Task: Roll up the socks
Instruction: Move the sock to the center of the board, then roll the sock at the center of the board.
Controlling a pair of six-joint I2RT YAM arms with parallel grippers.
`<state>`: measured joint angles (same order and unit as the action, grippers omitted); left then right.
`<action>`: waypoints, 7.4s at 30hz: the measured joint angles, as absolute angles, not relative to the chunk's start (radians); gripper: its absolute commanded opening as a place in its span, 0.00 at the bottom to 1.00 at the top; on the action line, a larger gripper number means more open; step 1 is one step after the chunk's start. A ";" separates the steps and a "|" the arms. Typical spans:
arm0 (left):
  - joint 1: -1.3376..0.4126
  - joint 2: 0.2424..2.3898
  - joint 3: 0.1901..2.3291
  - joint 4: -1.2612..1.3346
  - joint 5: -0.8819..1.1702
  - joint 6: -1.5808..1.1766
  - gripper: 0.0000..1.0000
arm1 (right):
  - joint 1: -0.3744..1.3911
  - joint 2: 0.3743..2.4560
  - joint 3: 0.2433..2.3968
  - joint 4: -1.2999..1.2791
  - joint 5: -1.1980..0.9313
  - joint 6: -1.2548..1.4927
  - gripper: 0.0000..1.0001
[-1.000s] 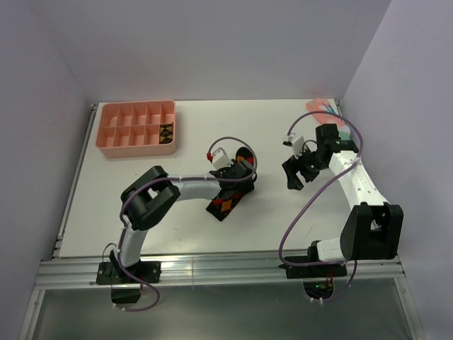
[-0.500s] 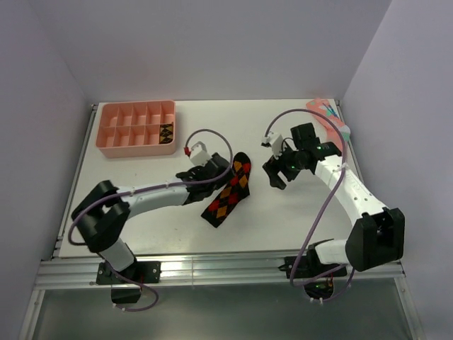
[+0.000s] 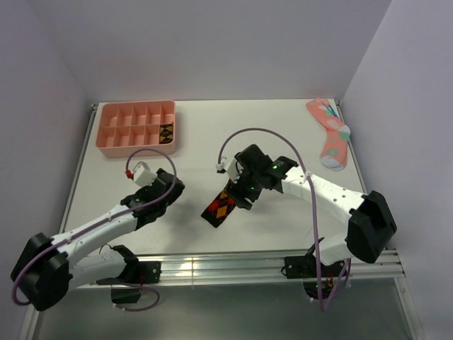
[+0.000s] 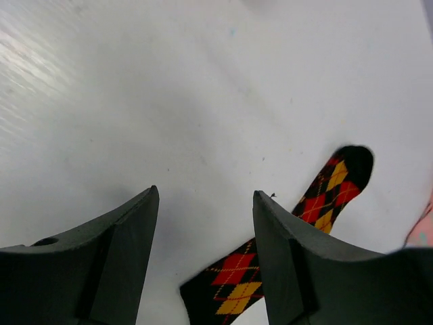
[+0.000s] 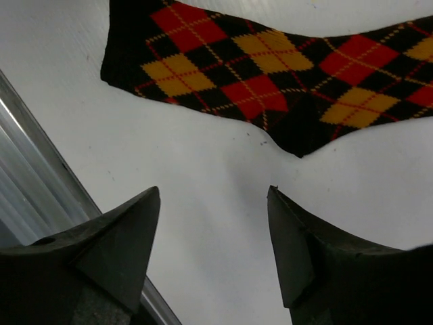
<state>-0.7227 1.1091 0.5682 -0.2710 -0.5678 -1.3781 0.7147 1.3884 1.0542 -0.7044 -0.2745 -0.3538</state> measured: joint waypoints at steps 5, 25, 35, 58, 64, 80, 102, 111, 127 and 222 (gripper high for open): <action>-0.634 0.948 0.563 -0.327 -0.592 -1.348 0.65 | 0.847 1.483 1.056 -0.612 -0.191 -0.235 0.63; -0.235 0.930 0.597 -0.229 -0.345 -1.045 0.66 | 1.104 1.814 1.187 -0.428 0.052 0.022 0.50; -0.137 0.939 0.599 -0.179 -0.230 -0.981 0.65 | 1.137 1.860 1.199 -0.428 0.089 0.036 0.45; -0.105 0.998 0.599 -0.130 -0.166 -0.951 0.64 | 1.171 1.860 1.196 -0.450 0.145 0.031 0.46; -0.104 1.017 0.599 -0.117 -0.153 -0.946 0.63 | 1.176 1.860 1.191 -0.456 0.145 0.028 0.46; -0.103 1.027 0.599 -0.112 -0.146 -0.932 0.63 | 1.154 1.861 1.171 -0.433 0.118 -0.007 0.34; -0.107 0.861 0.484 -0.006 -0.067 -0.888 0.59 | 0.777 1.816 1.224 -0.667 -0.636 -0.334 0.14; -0.446 0.839 0.386 0.151 -0.181 -0.845 0.57 | 0.710 1.998 1.375 -0.962 -0.928 -0.561 0.15; -0.826 1.151 0.215 0.706 -0.203 -0.623 0.60 | 0.638 2.204 1.396 -1.146 -1.073 -0.634 0.15; -0.938 1.533 0.582 0.310 0.206 -0.522 0.00 | 0.400 1.943 1.250 -0.789 -0.912 -0.289 0.51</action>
<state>-0.9379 1.5326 0.5816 0.3099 0.2058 -0.5224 0.4000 1.9434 1.2495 -0.7887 -0.9123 -0.2893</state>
